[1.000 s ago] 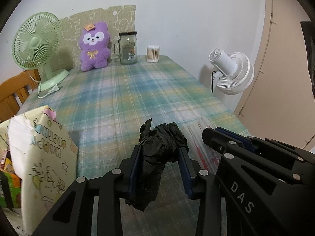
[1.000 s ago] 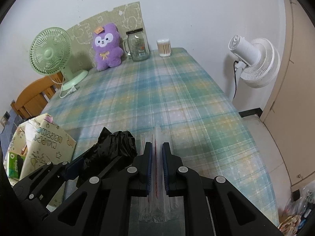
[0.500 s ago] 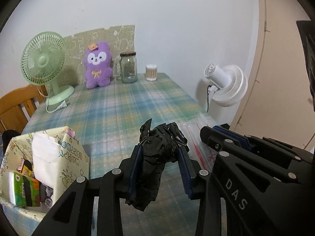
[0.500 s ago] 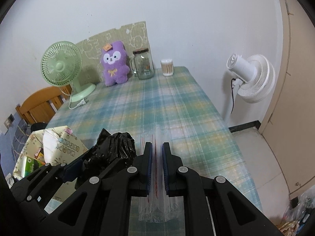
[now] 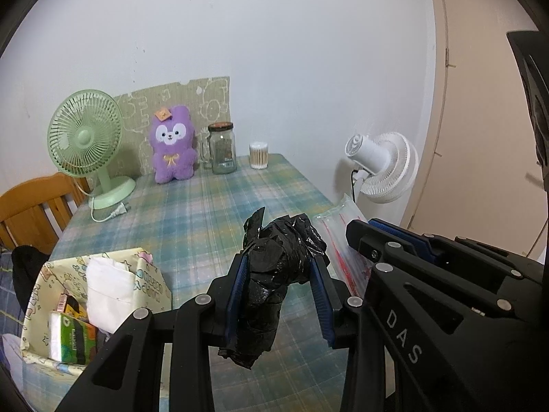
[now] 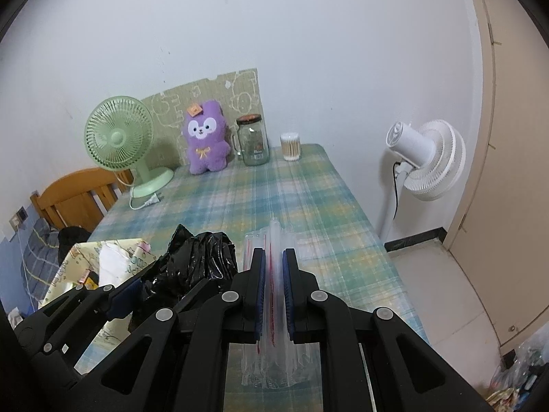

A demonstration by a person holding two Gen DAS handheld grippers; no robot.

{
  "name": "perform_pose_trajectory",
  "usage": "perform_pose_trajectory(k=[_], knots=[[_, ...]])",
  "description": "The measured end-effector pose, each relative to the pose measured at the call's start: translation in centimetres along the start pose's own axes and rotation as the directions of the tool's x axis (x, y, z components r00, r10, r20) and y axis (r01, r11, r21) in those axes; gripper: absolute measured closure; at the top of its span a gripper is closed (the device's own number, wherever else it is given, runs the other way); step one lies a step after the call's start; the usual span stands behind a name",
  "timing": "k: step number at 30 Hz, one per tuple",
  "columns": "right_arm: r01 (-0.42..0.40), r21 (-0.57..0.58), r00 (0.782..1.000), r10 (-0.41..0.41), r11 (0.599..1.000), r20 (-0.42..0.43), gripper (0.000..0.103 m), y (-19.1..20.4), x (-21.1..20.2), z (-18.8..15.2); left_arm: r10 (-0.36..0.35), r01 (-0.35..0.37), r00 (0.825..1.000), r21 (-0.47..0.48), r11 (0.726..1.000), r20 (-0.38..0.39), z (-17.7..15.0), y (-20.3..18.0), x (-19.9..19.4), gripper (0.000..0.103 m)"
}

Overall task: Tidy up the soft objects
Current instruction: 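Lift and carry the black bag and straw bag over the yellow box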

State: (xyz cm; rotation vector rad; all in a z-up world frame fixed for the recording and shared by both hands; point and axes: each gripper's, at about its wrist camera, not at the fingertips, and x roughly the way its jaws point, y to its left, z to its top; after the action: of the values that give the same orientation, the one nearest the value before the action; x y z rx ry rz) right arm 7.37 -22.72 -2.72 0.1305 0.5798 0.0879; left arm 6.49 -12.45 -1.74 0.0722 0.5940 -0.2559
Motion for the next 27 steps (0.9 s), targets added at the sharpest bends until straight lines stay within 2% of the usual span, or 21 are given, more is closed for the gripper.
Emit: perform_pose_trajectory(k=[13,27], knots=[[0.002,-0.008,0.999,-0.002,1.0,0.048,0.09,1.7,-2.6,0.4,0.001,-0.001,0.998,0.002,1.0,0.056,0.3,0.7,-2.6,0.065],[-0.028,-0.012,0.997,0.029,1.0,0.069,0.09,5.2,-3.0,0.5,0.027,-0.027,0.996,-0.002,1.0,0.083,0.1,4.0,-4.2,0.065]])
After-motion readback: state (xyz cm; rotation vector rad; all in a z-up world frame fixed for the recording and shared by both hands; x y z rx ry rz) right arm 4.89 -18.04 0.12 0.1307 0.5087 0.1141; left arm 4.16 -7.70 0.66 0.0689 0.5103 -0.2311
